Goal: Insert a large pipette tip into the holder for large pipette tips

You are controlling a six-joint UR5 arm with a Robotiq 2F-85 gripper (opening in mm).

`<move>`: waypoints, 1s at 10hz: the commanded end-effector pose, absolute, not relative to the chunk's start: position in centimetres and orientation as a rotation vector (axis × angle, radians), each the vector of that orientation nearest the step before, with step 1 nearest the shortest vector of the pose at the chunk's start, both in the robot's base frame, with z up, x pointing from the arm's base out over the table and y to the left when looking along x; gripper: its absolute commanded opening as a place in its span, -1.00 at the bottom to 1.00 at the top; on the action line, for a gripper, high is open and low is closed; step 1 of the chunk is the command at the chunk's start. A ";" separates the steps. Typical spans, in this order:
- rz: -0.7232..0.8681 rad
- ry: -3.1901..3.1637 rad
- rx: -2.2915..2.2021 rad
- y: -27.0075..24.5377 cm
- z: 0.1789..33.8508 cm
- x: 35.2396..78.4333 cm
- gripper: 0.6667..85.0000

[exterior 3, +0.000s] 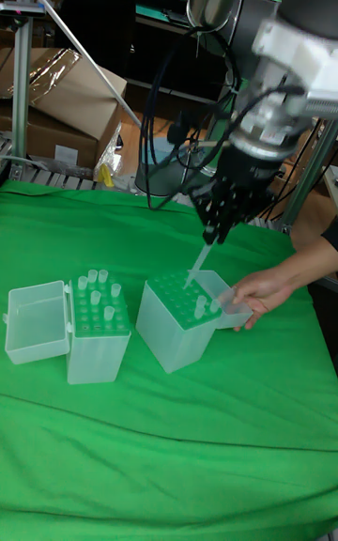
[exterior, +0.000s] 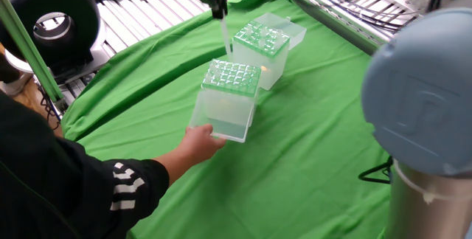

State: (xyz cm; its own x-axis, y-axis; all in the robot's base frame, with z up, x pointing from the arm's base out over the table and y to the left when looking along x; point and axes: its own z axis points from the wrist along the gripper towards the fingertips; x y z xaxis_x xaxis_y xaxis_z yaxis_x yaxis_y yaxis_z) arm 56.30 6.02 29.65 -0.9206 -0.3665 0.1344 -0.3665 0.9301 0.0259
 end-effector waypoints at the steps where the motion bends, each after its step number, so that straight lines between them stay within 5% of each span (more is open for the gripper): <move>1: -0.019 -2.960 0.583 6.4 31.7 56.4 -0.98; 6: 0.054 -3.116 0.723 6.2 31.6 61.3 -0.99; 10: 0.027 -3.036 0.844 4.1 33.3 60.7 -0.99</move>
State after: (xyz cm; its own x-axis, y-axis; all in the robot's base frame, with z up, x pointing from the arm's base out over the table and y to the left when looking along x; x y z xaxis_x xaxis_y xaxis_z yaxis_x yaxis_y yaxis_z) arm 60.31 5.25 32.06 -0.8829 -0.4696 0.0011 -0.4694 0.8824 -0.0315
